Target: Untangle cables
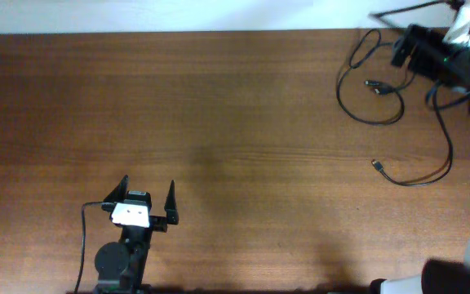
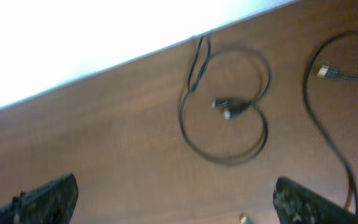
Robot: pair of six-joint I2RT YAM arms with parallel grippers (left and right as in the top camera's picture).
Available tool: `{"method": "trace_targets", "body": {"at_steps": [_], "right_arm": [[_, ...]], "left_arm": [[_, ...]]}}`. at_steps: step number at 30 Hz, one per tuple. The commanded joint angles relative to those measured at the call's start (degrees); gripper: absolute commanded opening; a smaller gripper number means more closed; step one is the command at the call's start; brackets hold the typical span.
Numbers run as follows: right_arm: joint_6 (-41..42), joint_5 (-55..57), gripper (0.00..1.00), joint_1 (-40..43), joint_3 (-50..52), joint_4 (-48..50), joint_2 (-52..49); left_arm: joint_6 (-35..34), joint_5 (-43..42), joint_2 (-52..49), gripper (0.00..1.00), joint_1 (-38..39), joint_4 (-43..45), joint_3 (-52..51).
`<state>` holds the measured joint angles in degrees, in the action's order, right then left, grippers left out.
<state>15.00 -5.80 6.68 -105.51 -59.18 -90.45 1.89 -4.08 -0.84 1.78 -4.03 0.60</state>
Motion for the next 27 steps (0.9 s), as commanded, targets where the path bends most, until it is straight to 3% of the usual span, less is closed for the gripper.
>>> {"method": "trace_targets", "body": {"at_steps": [1, 10, 17, 27], "right_arm": [[0.02, 0.92, 0.99, -0.68, 16.74, 9.33, 9.81], [3.50, 0.02, 0.99, -0.68, 55.36, 41.48, 37.48], [3.50, 0.02, 0.99, -0.68, 75.73, 60.13, 54.18], [4.13, 0.04, 0.99, -0.74, 95.45, 71.04, 74.84]], "left_arm": [[0.81, -1.03, 0.55, 0.99, -0.35, -0.35, -0.07], [0.81, -1.03, 0.55, 0.99, -0.35, -0.35, -0.04], [0.81, -1.03, 0.55, 0.99, -0.35, -0.35, -0.07], [0.81, -1.03, 0.55, 0.99, -0.35, -0.35, -0.07]]}}
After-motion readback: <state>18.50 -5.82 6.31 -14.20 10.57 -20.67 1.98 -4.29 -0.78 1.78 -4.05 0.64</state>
